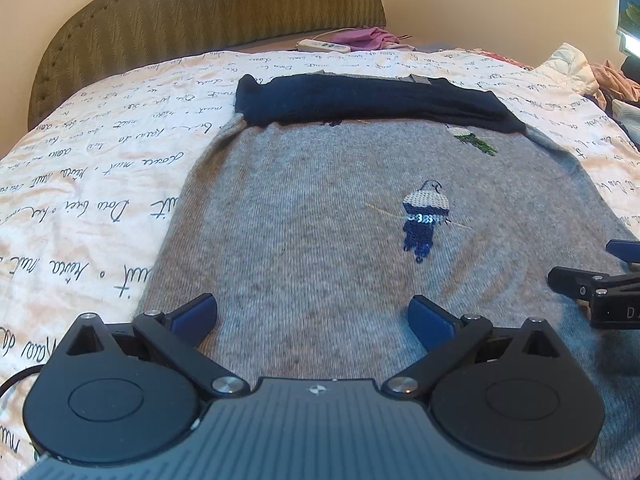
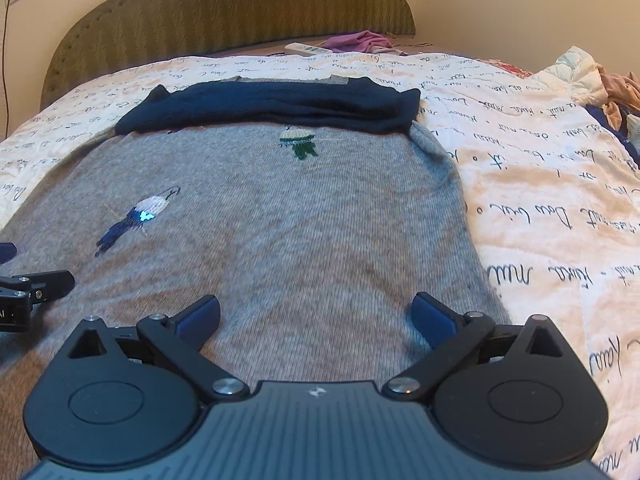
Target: Fold small clothes
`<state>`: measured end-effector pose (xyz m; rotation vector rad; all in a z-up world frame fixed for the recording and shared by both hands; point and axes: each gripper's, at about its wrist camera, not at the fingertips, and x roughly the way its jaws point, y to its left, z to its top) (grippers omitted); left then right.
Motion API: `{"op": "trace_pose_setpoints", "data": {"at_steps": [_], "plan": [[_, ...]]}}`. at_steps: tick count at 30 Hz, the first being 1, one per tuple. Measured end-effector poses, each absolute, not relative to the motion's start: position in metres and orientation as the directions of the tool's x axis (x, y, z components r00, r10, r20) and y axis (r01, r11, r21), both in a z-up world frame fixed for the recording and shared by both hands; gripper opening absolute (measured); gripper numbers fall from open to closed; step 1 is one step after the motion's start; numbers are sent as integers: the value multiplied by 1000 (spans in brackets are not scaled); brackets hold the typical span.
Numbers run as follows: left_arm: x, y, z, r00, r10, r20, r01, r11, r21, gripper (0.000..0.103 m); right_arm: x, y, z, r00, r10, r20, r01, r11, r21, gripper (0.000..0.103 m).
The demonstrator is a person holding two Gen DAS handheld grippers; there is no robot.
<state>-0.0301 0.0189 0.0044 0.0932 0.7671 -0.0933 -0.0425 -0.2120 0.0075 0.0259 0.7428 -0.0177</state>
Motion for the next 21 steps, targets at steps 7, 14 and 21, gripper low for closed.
{"op": "trace_pose_setpoints", "data": {"at_steps": [7, 14, 21], "plan": [[-41, 18, 4, 720, -46, -692, 119, 991, 59, 103, -63, -210, 7, 738, 1, -675, 13, 1000, 16, 103], [-53, 19, 3, 726, -43, -686, 120, 991, 64, 103, -75, -210, 6, 741, 12, -672, 1, 1000, 20, 103], [-65, 21, 5, 722, -47, -691, 125, 990, 63, 103, -85, -206, 6, 743, 4, -670, 4, 1000, 10, 103]]}}
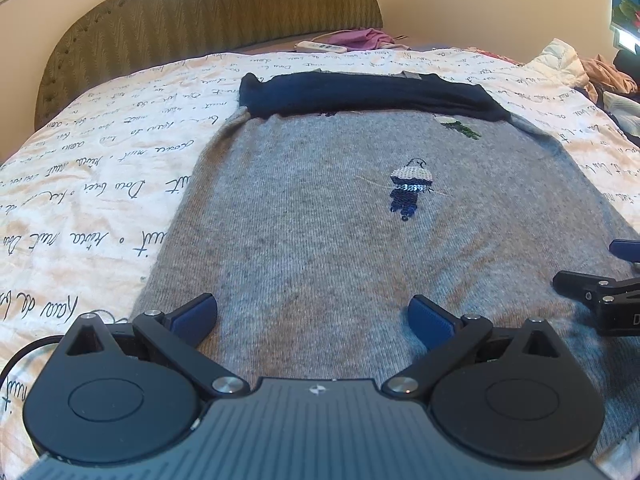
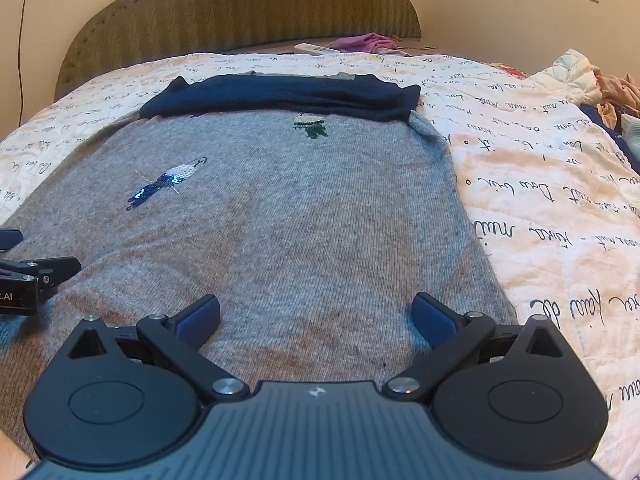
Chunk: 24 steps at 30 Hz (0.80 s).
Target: Fold small clothes
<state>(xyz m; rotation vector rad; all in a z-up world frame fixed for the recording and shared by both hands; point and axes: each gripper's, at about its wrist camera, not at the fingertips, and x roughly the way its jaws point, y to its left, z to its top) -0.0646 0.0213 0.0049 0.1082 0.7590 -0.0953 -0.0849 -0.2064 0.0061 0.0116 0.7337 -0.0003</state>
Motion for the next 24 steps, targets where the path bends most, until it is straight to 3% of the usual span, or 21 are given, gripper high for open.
{"op": "trace_pose_setpoints", "data": {"at_steps": [24], "plan": [[-90, 25, 5, 720, -43, -693, 128, 989, 72, 103, -109, -207, 6, 744, 19, -668, -2, 1000, 26, 103]]}}
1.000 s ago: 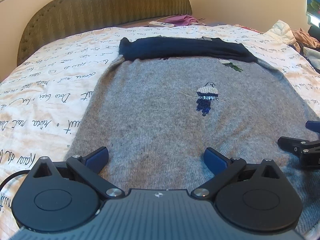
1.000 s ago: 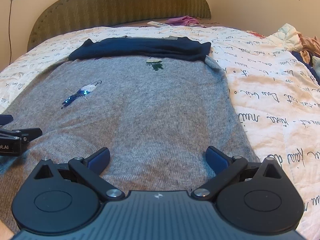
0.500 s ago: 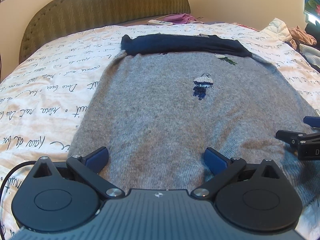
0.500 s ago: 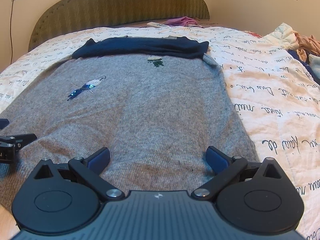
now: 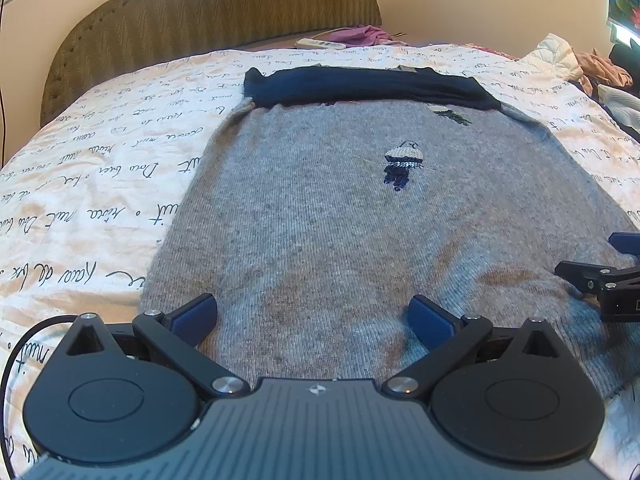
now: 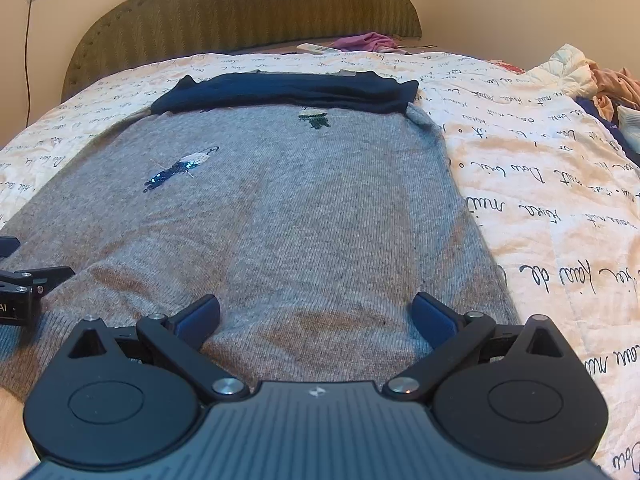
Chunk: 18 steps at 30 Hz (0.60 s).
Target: Fold small clothes
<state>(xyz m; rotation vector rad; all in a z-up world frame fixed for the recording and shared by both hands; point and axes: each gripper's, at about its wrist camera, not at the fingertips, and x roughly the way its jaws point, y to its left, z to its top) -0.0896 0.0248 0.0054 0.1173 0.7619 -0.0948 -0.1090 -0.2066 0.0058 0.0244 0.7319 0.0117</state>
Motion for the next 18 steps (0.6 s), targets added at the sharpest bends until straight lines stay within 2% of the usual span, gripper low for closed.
{"op": "trace_pose_setpoints", "data": {"at_steps": [18], "plan": [[-112, 31, 7, 710, -56, -702, 144, 987, 67, 103, -133, -207, 8, 736, 34, -676, -23, 999, 26, 103]]}}
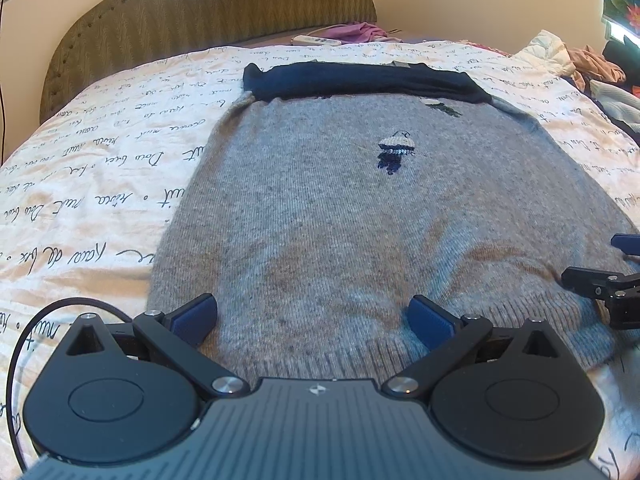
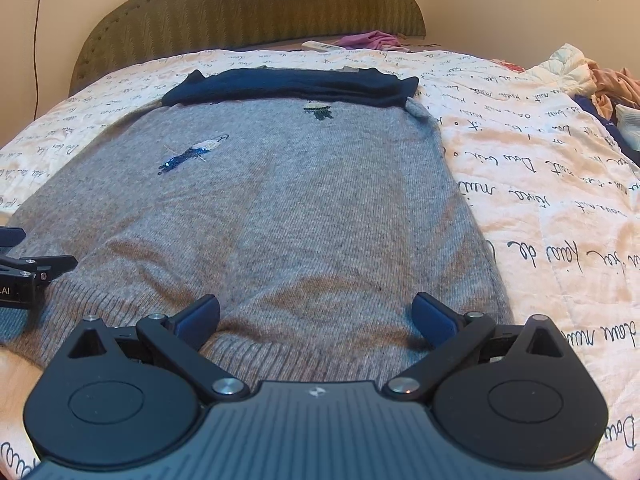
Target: Fold small clothes
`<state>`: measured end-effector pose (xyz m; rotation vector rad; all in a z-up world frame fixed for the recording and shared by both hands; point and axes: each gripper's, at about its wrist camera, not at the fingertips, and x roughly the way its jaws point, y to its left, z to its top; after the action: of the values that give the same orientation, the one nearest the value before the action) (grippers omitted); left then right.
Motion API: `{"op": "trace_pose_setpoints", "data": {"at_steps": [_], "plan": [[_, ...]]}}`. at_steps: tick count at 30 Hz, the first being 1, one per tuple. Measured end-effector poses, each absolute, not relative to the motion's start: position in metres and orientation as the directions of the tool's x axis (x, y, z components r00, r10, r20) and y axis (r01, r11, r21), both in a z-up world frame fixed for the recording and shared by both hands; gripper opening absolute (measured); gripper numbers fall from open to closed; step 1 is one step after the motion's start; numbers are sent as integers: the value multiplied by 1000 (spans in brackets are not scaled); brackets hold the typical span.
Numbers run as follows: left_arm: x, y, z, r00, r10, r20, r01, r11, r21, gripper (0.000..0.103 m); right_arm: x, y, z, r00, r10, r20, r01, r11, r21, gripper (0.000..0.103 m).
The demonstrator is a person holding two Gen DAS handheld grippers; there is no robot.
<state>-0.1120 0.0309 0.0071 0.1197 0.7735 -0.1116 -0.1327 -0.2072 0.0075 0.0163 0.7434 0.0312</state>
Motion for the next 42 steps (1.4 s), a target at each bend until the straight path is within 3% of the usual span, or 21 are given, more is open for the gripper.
{"op": "trace_pose_setpoints", "data": {"at_steps": [7, 13, 15, 18, 21, 24, 30, 35, 37, 39, 42], "plan": [[-134, 45, 14, 710, -73, -700, 173, 982, 73, 103, -159, -207, 8, 720, 53, -692, -85, 996, -12, 103], [-151, 87, 25, 716, -88, -693, 155, 987, 34, 103, -186, -227, 18, 686, 175, -706, -177, 982, 71, 103], [-148, 107, 25, 697, -139, -704, 138, 989, -60, 102, -192, -247, 29, 691, 265, -673, -209, 964, 166, 103], [-137, 139, 22, 632, -349, -692, 128, 927, -351, 101, -186, -296, 37, 702, 339, -626, -124, 924, 362, 103], [-126, 160, 15, 569, -567, -595, 115, 772, -625, 101, -168, -346, 21, 645, 436, -628, 29, 807, 590, 103], [-113, 171, 0, 500, -722, -479, 75, 587, -806, 101, -164, -372, 6, 639, 519, -568, 75, 693, 717, 103], [-98, 177, -11, 482, -780, -398, 37, 472, -881, 97, -158, -389, -5, 629, 602, -491, 113, 555, 824, 103], [-90, 189, -22, 486, -810, -327, -12, 369, -930, 90, -148, -370, -11, 508, 745, -432, 57, 471, 880, 103], [-87, 196, -27, 500, -815, -291, -48, 310, -950, 86, -147, -366, -11, 482, 769, -420, 44, 457, 888, 103], [-83, 199, -32, 495, -817, -295, -74, 299, -951, 75, -144, -367, -13, 491, 768, -412, 50, 447, 893, 103], [-81, 196, -25, 480, -831, -281, -21, 310, -951, 65, -140, -375, -16, 518, 769, -375, 68, 400, 914, 102]]}}
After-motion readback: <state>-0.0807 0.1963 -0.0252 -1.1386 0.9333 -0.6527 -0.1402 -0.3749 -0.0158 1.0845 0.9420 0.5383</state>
